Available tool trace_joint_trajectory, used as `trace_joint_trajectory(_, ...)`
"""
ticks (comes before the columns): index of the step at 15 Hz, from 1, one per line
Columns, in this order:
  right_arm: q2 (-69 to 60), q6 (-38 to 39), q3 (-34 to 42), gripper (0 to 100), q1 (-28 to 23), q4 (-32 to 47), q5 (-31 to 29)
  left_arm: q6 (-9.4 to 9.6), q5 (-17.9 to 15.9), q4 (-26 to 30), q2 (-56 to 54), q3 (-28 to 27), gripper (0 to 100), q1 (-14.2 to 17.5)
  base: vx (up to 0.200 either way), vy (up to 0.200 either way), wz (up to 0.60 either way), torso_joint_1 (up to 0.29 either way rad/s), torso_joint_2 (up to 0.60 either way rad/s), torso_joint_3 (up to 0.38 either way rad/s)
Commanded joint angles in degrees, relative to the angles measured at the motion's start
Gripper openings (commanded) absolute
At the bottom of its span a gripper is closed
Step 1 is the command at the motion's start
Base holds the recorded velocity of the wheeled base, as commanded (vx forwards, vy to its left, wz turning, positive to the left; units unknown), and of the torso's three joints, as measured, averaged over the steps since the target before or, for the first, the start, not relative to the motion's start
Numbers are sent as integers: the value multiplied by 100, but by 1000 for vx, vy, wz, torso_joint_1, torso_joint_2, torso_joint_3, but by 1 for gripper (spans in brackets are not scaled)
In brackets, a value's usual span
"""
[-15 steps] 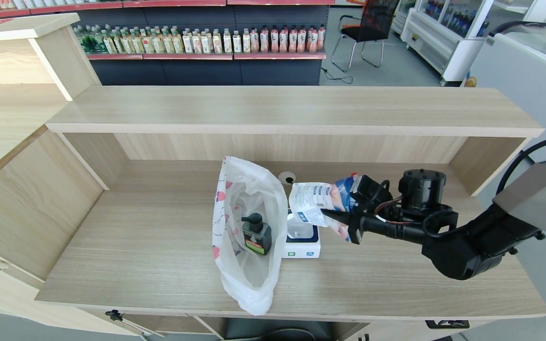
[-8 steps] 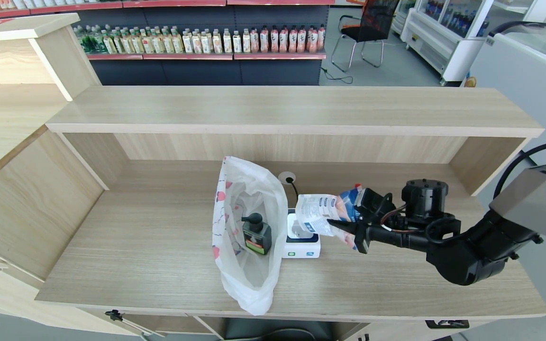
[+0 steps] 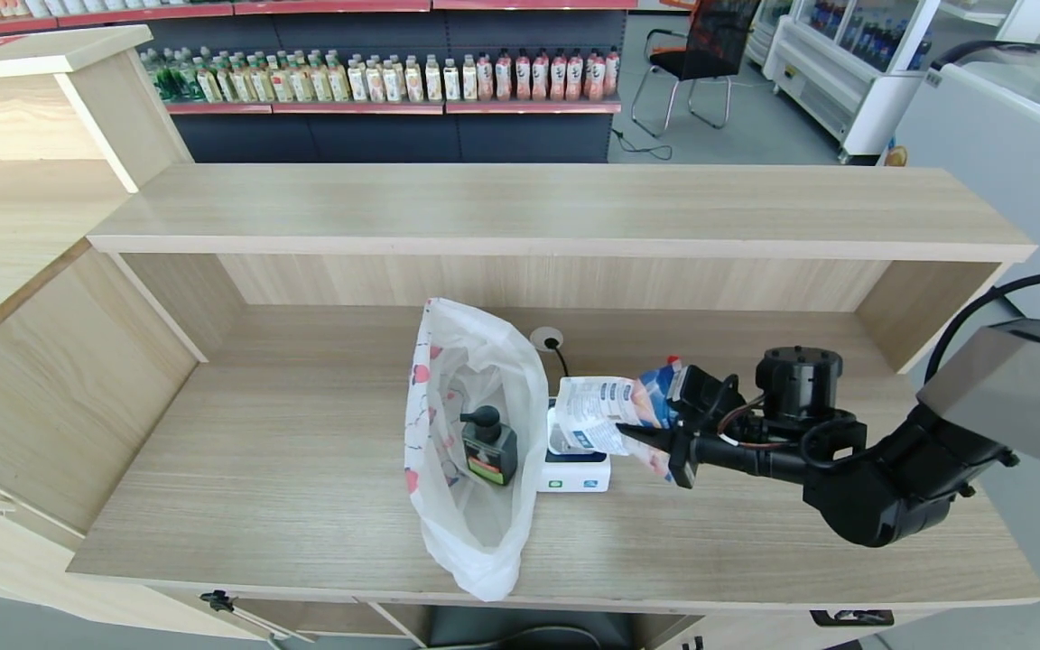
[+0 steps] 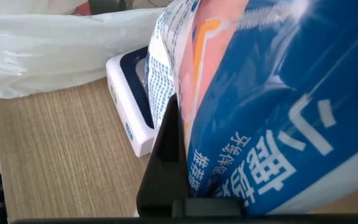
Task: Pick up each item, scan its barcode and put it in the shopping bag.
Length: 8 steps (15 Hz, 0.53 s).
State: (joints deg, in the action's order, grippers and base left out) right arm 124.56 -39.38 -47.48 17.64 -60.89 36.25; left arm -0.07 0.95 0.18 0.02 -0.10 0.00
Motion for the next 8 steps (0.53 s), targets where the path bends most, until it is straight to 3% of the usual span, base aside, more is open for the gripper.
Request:
trace_joint_trajectory(1,59,-61,-42,0,3,-2,-4,-1,2,-1,-2,1,100,0,0,0,0,0,0,0)
trace_joint_trajectory(8,270,-88,-376,0,20,-160,13,-1,2,-1,-2,1,100,0,0,0,0,0,0,0)
